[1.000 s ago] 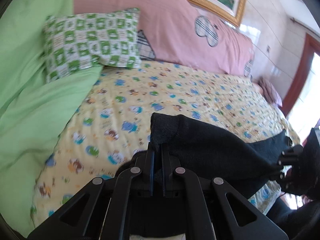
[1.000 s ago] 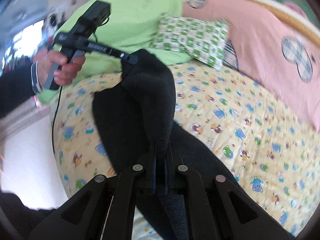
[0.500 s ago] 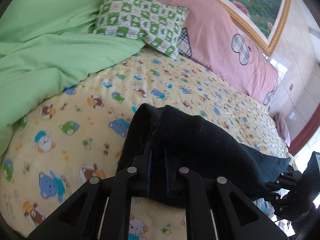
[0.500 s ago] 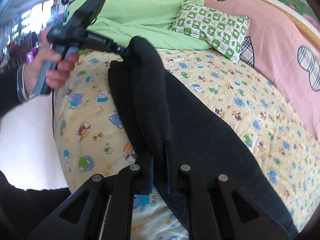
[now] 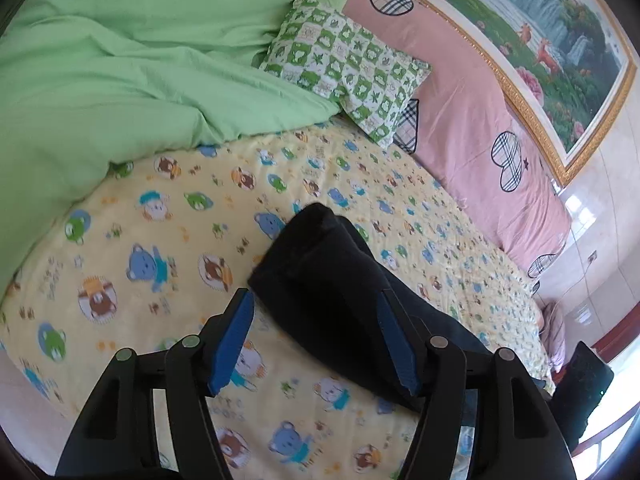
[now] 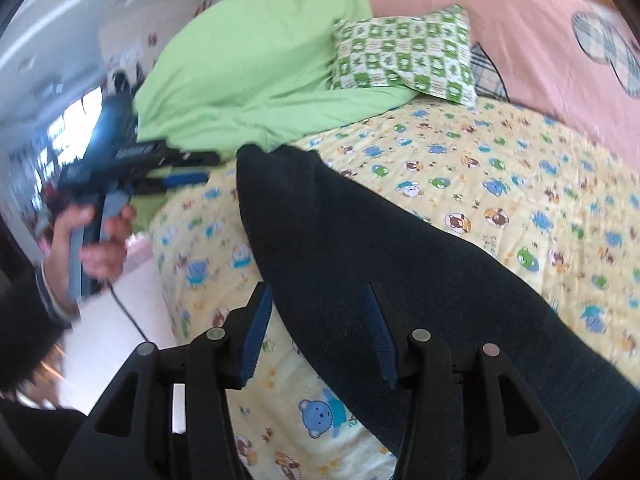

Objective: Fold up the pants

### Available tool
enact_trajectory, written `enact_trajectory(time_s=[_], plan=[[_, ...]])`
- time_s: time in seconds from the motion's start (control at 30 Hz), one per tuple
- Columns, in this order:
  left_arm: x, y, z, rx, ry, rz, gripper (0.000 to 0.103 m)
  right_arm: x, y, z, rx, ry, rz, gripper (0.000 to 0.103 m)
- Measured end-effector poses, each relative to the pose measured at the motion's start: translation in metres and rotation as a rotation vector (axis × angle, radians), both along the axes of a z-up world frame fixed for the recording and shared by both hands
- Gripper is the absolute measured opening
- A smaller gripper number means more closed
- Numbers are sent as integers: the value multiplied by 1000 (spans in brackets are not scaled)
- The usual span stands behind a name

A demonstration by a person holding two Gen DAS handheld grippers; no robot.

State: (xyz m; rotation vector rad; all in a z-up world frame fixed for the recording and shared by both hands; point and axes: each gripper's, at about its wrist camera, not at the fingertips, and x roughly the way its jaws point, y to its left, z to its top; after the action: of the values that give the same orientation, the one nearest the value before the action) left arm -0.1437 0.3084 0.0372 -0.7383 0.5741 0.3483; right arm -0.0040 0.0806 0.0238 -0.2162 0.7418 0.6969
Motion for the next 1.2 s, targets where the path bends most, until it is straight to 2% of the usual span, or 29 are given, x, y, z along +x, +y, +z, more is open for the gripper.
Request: enact_trajectory(time_s=[0.2,0.37,0.53,0.63,0.73,0.83,0.93,1.2], plan=[[27,-21,-5,-56,61,-46,71,17,-26,9,91,48,-108,50],[47,-29,-10,-43,123,-40,71,26,-44,15,133,64,-187,50],[44,-13,-22,-36,186,55,71,43,-65,17,185,113,-273,50],[43,1,-35,-40,218,76,71,53,-78,21,225,124,-313,50],[42,12,-52,-76,214,66,71,70,-89,22,249,149,-353,50],[41,16,-54,-72,181,51,71,84,-91,20,244,168,-364,50],[47,19,-54,-72,164,29,69,105,-88,13,220,227,-341,50],[68,23,-58,-76,130,2,63,164,-65,-22,80,399,-247,50]])
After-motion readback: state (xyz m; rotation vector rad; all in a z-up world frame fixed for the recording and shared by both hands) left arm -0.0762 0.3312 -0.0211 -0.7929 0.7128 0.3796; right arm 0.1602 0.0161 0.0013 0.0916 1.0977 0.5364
